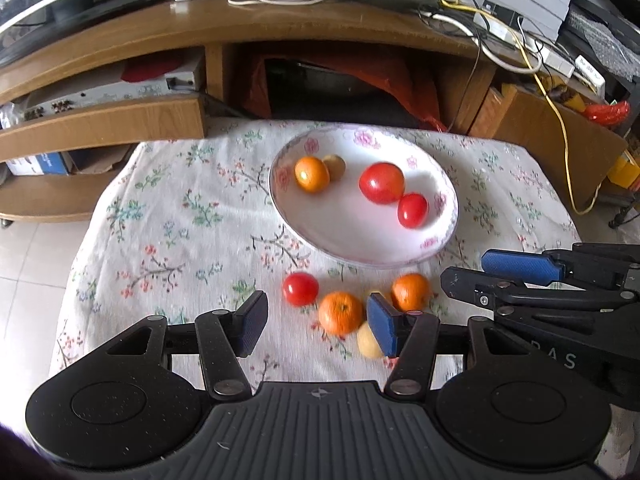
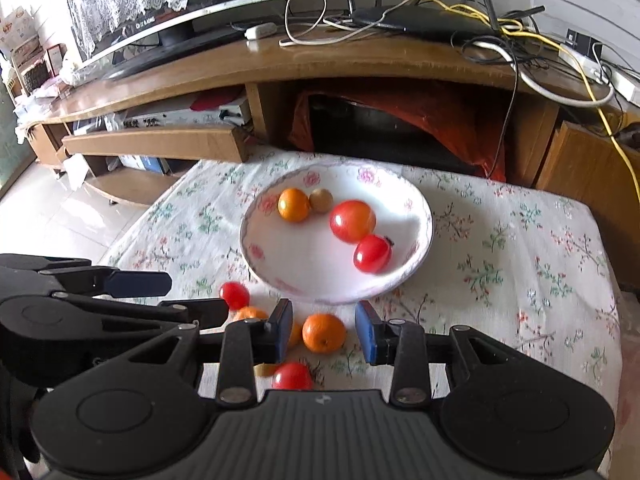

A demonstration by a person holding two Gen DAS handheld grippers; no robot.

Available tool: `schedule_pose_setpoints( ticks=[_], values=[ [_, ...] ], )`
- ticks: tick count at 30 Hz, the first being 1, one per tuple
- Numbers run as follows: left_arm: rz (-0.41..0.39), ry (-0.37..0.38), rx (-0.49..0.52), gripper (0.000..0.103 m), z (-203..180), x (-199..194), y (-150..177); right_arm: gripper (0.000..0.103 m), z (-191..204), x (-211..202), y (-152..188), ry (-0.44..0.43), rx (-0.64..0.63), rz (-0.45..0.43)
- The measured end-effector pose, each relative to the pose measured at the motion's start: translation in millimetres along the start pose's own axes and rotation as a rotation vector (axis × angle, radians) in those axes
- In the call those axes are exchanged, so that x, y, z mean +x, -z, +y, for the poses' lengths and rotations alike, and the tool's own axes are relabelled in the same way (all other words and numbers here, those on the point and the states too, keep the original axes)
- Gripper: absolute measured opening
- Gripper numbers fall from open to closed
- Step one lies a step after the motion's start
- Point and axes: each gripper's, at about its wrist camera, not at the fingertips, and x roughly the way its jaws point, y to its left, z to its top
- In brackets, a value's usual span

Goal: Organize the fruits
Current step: 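Move both tools back toward the remaining fruit, then grasp a red tomato with the right tool while the left tool grasps a brown kiwi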

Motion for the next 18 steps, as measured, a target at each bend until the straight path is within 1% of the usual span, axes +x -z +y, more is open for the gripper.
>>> schedule_pose_setpoints(
  ticks=[4,9,13,18],
  values=[
    [0.011,-0.006,-0.008,0.065,3.8,1.7,2.6,0.026,0.7,6.2,7.8,-0.005,0.002,0.034],
    [0.03,-0.009,-0.029,0.065,11.4,7.4,3.2,0.026,2.7,21.7,17.0,-0.01,-0.016,0.089],
    [0.051,0.013,-0.052,0.065,13.7,13.4,1.8,0.026,6.2,34.6,22.6,-0.027,-0.033,0.13],
    [0.063,0.03,-0.057,0.065,11.5,17.9,0.8,0.026,8.5,45.7,26.2,-0.066,-0.04,0.148]
  ],
)
